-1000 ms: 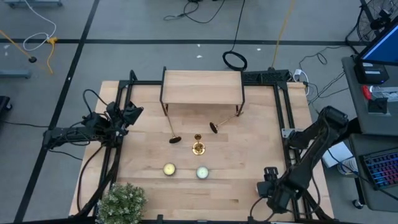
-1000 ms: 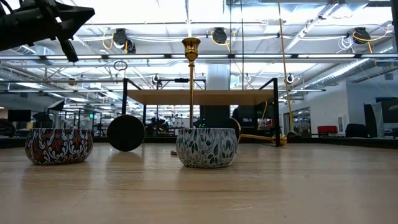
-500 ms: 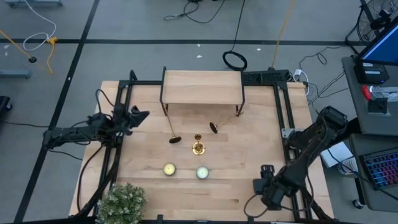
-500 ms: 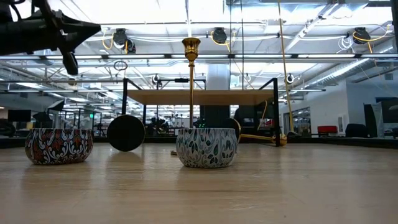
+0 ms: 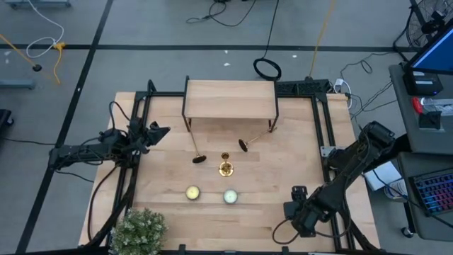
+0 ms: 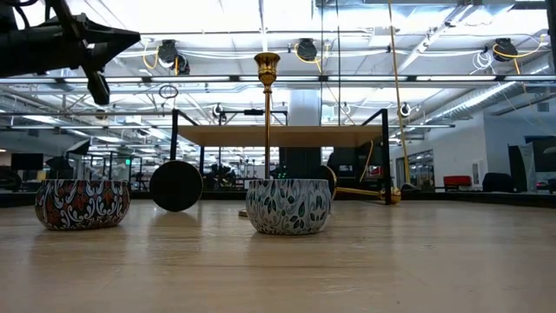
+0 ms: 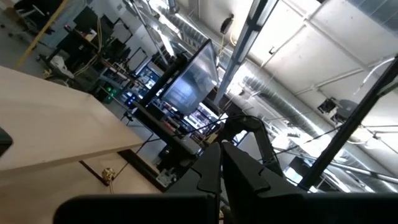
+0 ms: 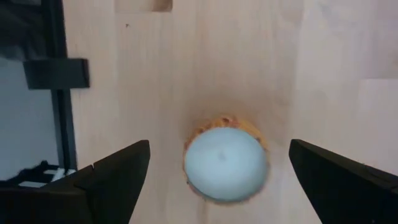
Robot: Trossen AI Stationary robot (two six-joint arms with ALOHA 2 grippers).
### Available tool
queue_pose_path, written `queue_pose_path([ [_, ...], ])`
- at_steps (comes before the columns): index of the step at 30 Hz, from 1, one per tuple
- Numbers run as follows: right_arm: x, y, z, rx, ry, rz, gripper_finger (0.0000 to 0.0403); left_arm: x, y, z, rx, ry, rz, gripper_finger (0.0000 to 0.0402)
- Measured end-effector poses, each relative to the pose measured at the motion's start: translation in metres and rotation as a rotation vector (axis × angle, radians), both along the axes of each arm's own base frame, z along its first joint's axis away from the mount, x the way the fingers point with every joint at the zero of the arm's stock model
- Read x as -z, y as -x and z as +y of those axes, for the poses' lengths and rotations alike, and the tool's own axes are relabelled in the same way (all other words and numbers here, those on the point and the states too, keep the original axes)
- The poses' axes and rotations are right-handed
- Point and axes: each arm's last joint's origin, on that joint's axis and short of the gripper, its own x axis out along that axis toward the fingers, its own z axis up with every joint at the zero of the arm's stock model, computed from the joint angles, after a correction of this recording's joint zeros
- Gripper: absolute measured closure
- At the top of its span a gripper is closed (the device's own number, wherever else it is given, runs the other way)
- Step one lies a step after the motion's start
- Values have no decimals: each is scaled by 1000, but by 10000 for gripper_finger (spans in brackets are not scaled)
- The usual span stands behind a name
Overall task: Pick & Place candle stick holders
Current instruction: Put the orange scented candle on the shelf
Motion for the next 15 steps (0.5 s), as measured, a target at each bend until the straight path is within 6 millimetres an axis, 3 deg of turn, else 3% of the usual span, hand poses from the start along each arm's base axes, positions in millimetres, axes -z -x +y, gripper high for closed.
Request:
queue_pose_path([
  [6,22,13,-3,21,-1,52,18,0,0,0,14,-3,0,382],
  [15,36,17,-6,38,-35,55,18,0,0,-1,24,-4,-2,382],
])
